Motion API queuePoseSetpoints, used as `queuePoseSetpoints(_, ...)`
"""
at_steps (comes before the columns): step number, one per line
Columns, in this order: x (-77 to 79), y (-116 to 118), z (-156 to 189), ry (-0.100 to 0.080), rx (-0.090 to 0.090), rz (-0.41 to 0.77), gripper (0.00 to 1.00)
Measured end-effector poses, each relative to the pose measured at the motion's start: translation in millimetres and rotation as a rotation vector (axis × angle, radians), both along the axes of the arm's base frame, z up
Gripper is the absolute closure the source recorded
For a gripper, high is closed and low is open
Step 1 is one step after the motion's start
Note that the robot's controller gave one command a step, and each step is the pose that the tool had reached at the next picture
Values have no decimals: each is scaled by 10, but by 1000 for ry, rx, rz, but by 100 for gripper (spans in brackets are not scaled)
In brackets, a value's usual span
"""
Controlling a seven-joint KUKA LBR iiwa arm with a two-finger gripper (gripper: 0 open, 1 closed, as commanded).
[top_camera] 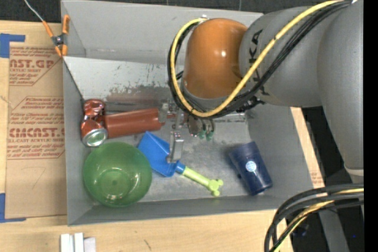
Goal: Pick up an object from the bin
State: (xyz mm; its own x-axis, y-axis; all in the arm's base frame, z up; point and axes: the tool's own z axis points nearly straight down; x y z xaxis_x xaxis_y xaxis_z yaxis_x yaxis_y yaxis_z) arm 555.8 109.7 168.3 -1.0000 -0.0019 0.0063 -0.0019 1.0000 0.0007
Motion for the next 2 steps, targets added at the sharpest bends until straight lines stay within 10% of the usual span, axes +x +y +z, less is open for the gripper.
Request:
queuePoseSetpoints(1,19,-8,47,-8,1,-2,0)
queuePoseSetpoints(2,-475,-573,-977,1,0,-156,0)
